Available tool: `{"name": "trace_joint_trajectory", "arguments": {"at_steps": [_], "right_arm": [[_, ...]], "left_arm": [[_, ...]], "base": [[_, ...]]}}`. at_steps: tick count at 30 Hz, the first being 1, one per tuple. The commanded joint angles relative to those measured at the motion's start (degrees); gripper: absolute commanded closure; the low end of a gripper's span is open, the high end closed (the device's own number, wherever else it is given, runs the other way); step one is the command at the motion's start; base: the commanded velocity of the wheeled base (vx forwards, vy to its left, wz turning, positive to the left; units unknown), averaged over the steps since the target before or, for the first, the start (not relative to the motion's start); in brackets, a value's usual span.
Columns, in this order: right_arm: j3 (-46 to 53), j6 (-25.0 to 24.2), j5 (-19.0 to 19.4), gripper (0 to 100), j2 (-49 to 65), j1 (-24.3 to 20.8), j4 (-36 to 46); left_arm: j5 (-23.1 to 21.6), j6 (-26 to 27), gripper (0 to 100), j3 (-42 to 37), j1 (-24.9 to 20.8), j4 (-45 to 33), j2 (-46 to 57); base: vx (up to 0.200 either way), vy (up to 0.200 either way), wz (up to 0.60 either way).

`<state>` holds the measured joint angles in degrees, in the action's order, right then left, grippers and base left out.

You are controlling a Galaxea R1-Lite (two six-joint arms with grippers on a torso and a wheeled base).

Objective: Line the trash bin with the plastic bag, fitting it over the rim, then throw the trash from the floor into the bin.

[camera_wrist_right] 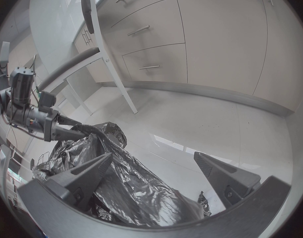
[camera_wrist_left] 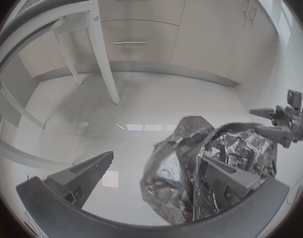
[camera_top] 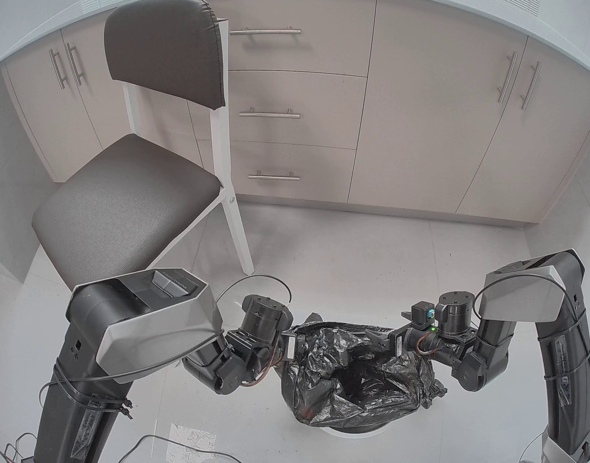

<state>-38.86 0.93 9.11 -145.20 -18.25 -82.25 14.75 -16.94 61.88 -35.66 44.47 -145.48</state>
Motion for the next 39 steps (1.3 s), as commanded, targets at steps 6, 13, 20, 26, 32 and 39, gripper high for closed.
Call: {"name": "trace_joint_trajectory", "arguments": {"at_steps": [6,13,20,26,32,39], "right_arm": [[0.02,0.04,0.03,0,-0.34,-0.03,-0.10],[2.04,0.04,0.91,0,-0.34,-0.38,-4.76],[3.18,0.22,2.41,0,-0.61,-1.53,-4.94],[2.30,0.22,2.32,0,-2.28,-1.26,-4.67],[0.46,0.04,2.06,0,-2.54,-0.21,-3.27],[-1.13,-1.19,1.88,0,-2.45,1.02,-0.72]], "left_arm": [[0.10,0.25,0,6.76,1.73,-6.59,-0.86],[0.10,0.16,0,8.52,1.38,-8.88,-2.44],[-0.07,0.25,0,9.22,1.29,-9.05,-2.70],[-0.51,0.33,0,10.10,1.29,-12.04,-2.53],[-1.83,0.25,0,12.21,1.29,-16.61,-2.53],[-4.99,0.25,0,14.50,1.29,-20.13,-2.53]], "base": [[0.000,0.000,0.00],[0.000,0.000,0.00],[0.000,0.000,0.00],[0.000,0.000,0.00],[0.000,0.000,0.00],[0.000,0.000,0.00]]}}
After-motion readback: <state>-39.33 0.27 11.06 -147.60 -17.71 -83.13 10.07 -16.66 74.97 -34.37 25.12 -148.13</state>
